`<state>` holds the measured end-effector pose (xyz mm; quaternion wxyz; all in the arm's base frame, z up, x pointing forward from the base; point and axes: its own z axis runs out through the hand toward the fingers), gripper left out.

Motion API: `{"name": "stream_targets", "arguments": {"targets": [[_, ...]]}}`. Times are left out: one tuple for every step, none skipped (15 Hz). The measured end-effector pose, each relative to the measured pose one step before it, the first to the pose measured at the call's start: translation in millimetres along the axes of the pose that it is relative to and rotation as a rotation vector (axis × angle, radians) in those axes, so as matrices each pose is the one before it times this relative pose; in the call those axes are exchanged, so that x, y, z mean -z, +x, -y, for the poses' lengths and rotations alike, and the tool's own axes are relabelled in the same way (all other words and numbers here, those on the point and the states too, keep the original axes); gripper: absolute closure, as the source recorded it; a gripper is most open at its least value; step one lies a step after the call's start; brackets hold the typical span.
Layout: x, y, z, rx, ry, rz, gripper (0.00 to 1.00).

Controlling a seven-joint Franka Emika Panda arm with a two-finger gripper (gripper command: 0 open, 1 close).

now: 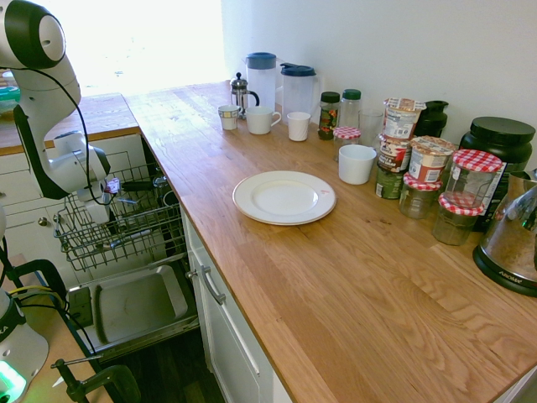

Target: Put the spoon in the dishwasher

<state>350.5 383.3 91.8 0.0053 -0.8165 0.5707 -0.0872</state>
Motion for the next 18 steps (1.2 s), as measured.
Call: {"name": "stream_targets", "arguments": {"targets": [[0.32, -1.19, -0.34, -0.00084, 0.00016, 0.00052, 0.00], [1.21, -1.23, -0.02, 0.00321, 0.00444, -0.00109, 0.00], [3.89, -1.28, 1.05, 0.00269, 0.00976, -0.00184, 0.00], [6.39, -2.18, 0.80, 0.00203, 0.01191, -0.00028, 0.00], [8.70, -1.80, -0.74, 0.00037, 0.01212, -0.00192, 0.00], [11.13, -1.70, -2.85, 0.00108, 0.01176, -0.00141, 0.00], [12.44, -1.13, -2.66, 0.00475, 0.01021, -0.00639, 0.00], [12.68, -0.46, -2.12, 0.00140, 0.00974, -0.00863, 0.00], [12.95, -0.08, -1.73, -0.00179, 0.00894, -0.00968, 0.00], [13.57, -0.30, -2.50, -0.00281, 0.00761, -0.00936, 0.00], [14.78, -0.20, -2.20, -0.00640, 0.00802, -0.00268, 0.00], [13.86, 0.93, -2.25, -0.00789, 0.00672, -0.00379, 0.00], [13.75, 0.85, -1.64, -0.01143, 0.00519, -0.00588, 0.00], [13.69, 0.28, -0.93, -0.01083, 0.00674, -0.00396, 0.00], [12.06, 0.07, -1.15, -0.01135, 0.00547, -0.00131, 0.00], [12.41, -0.01, -0.92, -0.01164, 0.00414, -0.00153, 0.00], [11.19, 0.43, -0.48, -0.01170, 0.00296, -0.00226, 0.00], [11.43, -0.21, -0.73, -0.00932, 0.00485, -0.00221, 0.00]]}}
